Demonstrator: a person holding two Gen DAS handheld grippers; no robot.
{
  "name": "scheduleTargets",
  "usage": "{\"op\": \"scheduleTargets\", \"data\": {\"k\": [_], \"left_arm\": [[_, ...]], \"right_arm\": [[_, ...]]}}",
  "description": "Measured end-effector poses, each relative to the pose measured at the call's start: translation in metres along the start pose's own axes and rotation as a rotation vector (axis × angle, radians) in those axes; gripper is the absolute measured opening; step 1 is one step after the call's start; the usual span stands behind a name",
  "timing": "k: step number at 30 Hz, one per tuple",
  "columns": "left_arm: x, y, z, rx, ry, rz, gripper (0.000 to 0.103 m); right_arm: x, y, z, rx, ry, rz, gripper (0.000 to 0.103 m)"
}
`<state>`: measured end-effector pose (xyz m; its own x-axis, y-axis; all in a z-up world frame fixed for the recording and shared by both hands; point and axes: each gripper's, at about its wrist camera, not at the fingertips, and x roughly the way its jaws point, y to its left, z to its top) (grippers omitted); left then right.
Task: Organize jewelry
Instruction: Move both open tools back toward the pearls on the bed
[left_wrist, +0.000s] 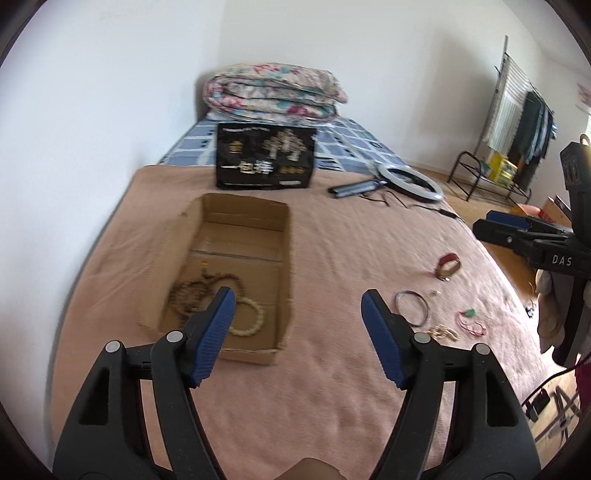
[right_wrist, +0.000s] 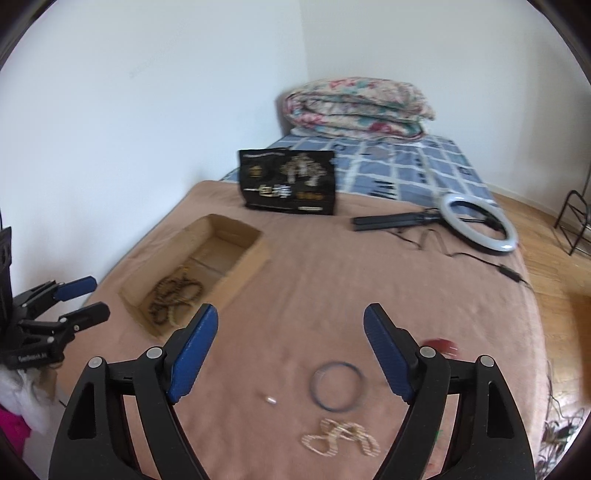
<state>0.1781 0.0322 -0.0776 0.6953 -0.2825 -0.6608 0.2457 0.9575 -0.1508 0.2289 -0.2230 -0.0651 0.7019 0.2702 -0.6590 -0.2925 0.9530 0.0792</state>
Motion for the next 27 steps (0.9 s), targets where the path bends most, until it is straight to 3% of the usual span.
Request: {"op": "scheduleTargets", "data": {"k": [11, 19, 22, 27], "left_arm": [[0.04, -0.057, -0.017, 0.087, 0.084, -0.076, 0.073], [0.073, -0.08, -0.035, 0.119, 0.148, -0.113, 0.072], [0.085, -0.087, -0.042, 0.143, 0.172, -0.128, 0.056], [0.105, -0.094, -0.054, 0.175, 0.217, -0.145, 0.039]], "right_arm": [[-0.037, -0.068, -0.045, 0.002, -0.03, -0.136, 0.081], [-0.016, -0.077, -0.093, 0.008, 0.088, -0.039, 0.081], [-0.005, -0.076, -0.109, 0.0, 0.134, 0.001, 0.081], [0.016, -0.07, -0.129, -0.032, 0.181, 0.03, 0.081]]}}
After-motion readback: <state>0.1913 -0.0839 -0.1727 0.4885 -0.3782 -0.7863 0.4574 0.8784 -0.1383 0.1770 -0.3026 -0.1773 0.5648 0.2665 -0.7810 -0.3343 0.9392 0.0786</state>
